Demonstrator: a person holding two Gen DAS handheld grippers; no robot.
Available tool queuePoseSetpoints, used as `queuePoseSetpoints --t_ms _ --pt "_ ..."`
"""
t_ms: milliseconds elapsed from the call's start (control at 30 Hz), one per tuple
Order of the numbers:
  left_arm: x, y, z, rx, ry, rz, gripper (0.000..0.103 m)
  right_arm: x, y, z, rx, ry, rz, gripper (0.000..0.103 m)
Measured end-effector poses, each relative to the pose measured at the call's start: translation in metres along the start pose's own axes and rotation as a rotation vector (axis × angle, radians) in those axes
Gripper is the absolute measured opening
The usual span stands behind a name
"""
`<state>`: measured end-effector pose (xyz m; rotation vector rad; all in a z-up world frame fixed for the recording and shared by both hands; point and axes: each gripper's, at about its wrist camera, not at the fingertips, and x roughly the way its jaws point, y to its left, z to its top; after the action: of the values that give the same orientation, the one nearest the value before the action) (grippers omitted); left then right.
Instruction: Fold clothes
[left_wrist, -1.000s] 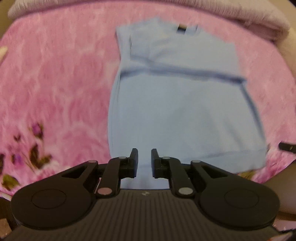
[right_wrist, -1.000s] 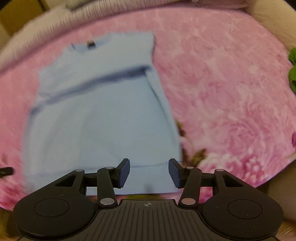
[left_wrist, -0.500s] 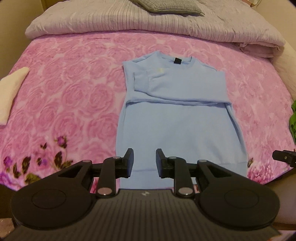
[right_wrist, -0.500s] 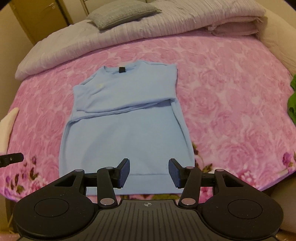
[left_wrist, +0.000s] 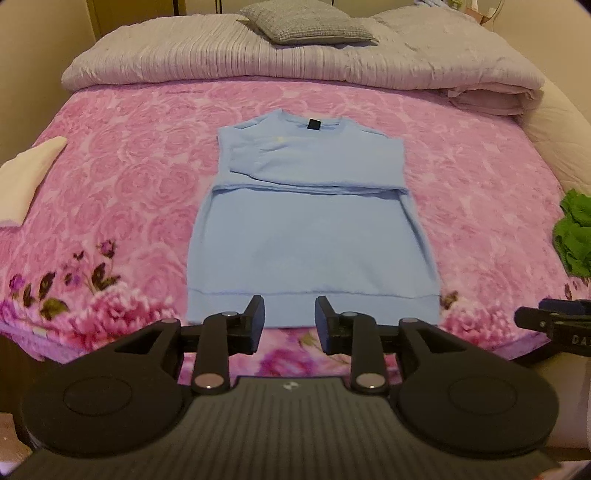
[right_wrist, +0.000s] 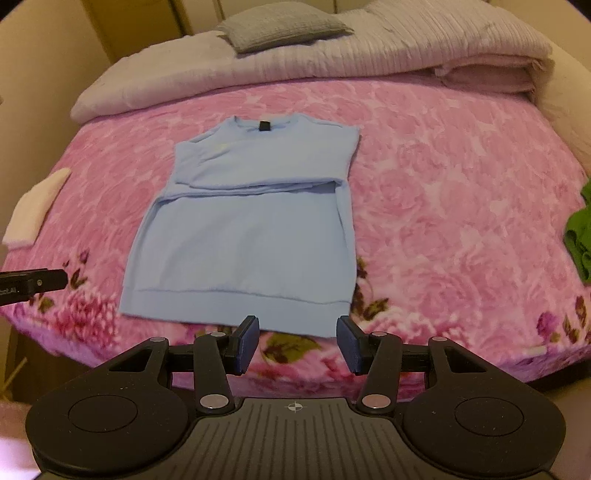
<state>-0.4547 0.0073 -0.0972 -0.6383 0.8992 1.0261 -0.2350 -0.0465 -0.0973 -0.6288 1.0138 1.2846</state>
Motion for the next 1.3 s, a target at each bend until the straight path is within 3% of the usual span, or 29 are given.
queuePoseSetpoints --t_ms 400,767,1067,1300 --pt "-0.041 -0.028 -0.057 -0.069 -0.038 0.034 0.026 -0.029 -0.017 -0.041 -0.105 -0.013 0.055 0.05" --pt "-0.057 -0.03 -0.072 -0.081 -0.047 0.07 0.027 -0.037 -0.018 -0.056 -0.134 -0.018 0.095 0.05" --pt "-0.033 -0.011 -0.062 -0.102 0.006 0.065 0.027 -0.018 -0.012 -0.043 -0.125 0.024 0.085 0.05" --pt "0.017 0.035 -0.04 -0.129 0.069 0.007 0.028 0.026 0.003 -0.021 -0.082 0.09 0.044 0.05"
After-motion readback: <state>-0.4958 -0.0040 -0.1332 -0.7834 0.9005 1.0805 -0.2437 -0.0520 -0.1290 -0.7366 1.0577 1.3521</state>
